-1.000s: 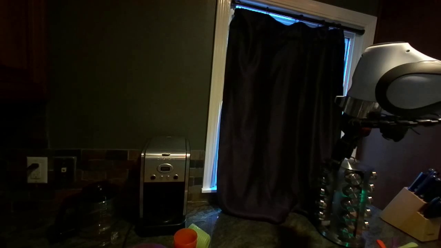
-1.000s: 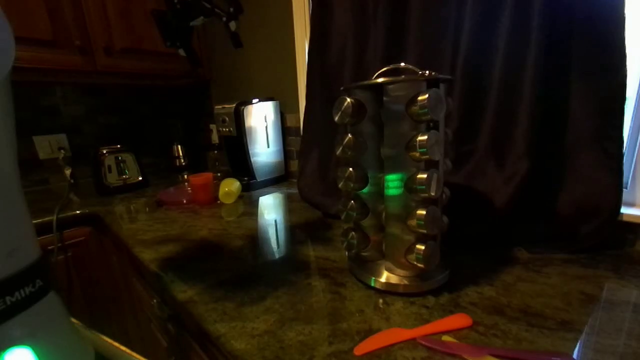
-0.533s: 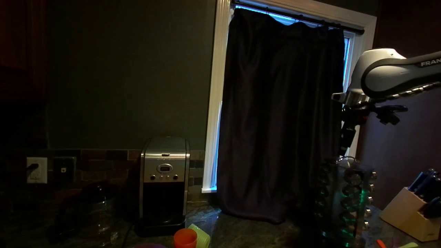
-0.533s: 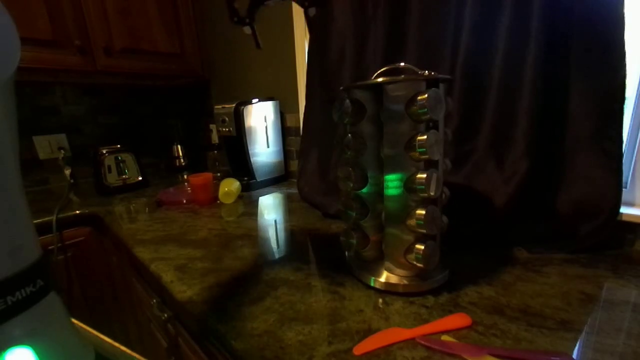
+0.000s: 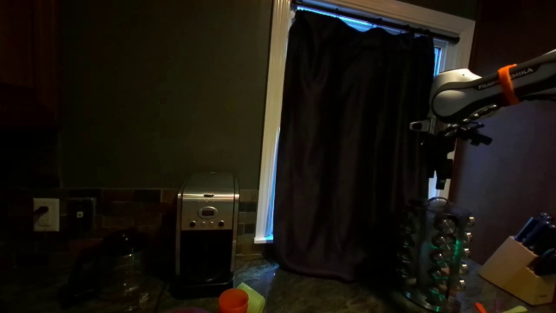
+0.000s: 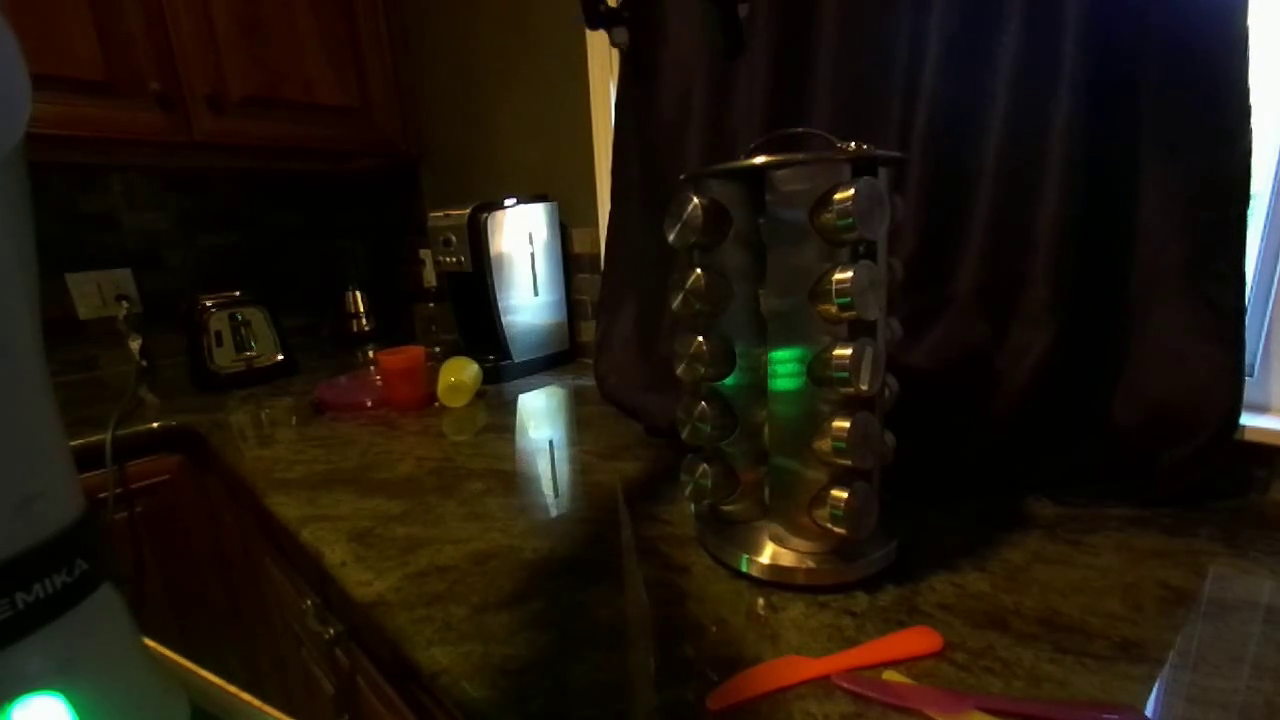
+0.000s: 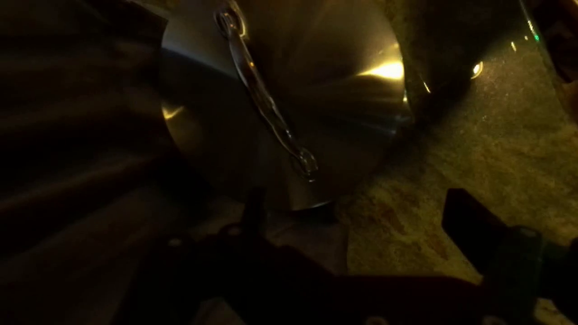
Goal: Move the seasoning rack to the left
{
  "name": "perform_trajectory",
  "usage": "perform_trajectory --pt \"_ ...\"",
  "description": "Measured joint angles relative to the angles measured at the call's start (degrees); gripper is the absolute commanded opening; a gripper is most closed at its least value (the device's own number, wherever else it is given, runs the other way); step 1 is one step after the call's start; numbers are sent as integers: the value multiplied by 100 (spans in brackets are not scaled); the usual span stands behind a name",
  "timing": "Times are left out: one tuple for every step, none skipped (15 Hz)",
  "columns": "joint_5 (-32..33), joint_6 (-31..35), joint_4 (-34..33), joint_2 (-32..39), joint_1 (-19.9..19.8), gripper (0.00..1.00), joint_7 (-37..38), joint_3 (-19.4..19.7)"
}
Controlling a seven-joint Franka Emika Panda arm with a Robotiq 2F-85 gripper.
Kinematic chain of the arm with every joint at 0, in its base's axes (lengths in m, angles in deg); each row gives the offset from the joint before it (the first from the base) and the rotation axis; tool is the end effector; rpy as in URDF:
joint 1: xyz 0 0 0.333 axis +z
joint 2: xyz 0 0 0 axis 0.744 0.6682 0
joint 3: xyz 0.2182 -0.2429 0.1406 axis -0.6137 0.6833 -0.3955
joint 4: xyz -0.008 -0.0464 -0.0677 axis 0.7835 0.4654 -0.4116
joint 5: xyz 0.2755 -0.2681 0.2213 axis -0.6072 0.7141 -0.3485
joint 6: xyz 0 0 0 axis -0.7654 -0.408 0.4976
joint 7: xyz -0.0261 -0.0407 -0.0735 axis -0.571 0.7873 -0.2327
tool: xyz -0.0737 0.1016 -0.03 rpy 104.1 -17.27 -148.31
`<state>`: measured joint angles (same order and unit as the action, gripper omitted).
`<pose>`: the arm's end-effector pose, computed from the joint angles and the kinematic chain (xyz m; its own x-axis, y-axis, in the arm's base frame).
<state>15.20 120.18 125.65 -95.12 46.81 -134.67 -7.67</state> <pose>0.4216 -0.2092 0.5654 0.7123 0.6971 -0.0817 0.6910 -0.6761 0.2559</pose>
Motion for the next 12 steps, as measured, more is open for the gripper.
perform_trajectory --pt "10 0 -28 52 -9 100 -41 0" --pt "16 0 -45 74 -9 100 -65 -1" --pt "19 0 -55 81 -9 100 -79 -2" --pt "21 0 -64 81 -9 100 -85 -2" --pt "7 0 -66 82 -30 100 -86 -20" --pt "12 22 -64 89 -66 100 -98 -52" --pt "53 122 -52 111 -106 100 -120 -77" --pt "128 282 -27 154 -157 100 -138 -98" --pt "184 411 -3 217 -202 100 -188 -100" --pt "225 551 16 308 -251 100 -294 -92" --pt "255 733 27 421 -312 100 -376 -81" --pt "262 874 30 537 -370 100 -482 -66"
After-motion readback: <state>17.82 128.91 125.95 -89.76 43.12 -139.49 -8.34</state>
